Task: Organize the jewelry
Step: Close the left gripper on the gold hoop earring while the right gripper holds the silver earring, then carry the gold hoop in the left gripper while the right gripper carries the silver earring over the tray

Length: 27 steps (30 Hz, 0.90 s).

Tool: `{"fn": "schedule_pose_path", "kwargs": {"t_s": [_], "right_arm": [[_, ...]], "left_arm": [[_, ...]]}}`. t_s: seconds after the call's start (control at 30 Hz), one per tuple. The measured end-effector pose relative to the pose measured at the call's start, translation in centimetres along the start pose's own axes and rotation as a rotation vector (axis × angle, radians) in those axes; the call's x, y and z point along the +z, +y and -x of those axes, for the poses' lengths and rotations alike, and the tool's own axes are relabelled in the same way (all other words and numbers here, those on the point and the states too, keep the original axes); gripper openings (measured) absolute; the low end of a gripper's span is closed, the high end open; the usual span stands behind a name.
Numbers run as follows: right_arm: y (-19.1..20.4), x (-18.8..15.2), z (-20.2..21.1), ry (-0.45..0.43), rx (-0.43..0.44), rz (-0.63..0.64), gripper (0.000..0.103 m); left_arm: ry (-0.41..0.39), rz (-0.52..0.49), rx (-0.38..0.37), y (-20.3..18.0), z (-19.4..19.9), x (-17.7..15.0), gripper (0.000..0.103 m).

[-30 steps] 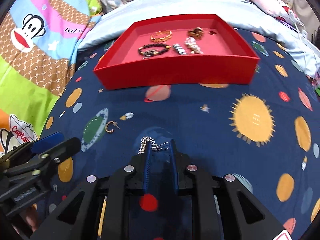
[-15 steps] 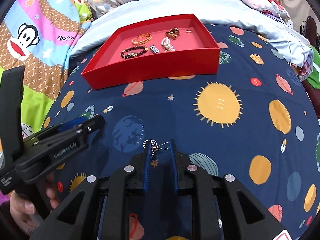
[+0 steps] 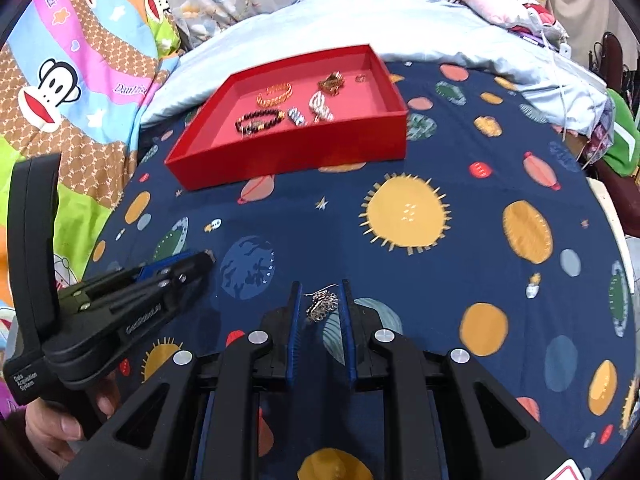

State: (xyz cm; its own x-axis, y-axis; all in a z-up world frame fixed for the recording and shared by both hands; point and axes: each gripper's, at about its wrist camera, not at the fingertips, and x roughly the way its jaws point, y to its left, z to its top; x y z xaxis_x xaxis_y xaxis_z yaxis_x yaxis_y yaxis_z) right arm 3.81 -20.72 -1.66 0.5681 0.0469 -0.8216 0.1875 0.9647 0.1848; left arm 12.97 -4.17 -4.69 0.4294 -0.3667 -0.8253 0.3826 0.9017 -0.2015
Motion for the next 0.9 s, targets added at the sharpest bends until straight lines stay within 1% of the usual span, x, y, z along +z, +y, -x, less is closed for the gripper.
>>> {"fn": "schedule_pose_path", "kwargs": {"t_s": [0.13, 0.23, 0.37, 0.5, 0.67, 0.9], "right_arm": [[-1.3, 0.2, 2.7, -0.042, -0.026, -0.01, 0.016], [-2.5, 0.4, 4.9, -0.075, -0.052, -0.018, 0.016], [-3.8, 0.6, 7.5, -0.112, -0.084, -0.028, 0.016], [-4.5, 0.4, 9.3, -0.133, -0.099, -0.032, 0.016], [-4.1, -0.5, 10.1, -0.126, -0.086, -0.021, 0.016], [-2.2, -2.0, 9.1, -0.087, -0.034, 0.003, 0.016]], "left_arm": [[-0.009, 0.0, -0.011, 0.4, 2.0, -0.6, 0.015], [-0.015, -0.002, -0.005, 1.0, 3.7, -1.0, 0.015], [-0.017, 0.0, 0.014, 2.0, 5.7, -1.8, 0.015], [-0.021, 0.013, 0.034, 3.0, 7.7, -2.6, 0.015], [-0.024, 0.035, 0.05, 4.1, 9.7, -3.6, 0.015], [-0.019, 0.047, 0.058, 4.4, 11.0, -4.4, 0.015]]}}
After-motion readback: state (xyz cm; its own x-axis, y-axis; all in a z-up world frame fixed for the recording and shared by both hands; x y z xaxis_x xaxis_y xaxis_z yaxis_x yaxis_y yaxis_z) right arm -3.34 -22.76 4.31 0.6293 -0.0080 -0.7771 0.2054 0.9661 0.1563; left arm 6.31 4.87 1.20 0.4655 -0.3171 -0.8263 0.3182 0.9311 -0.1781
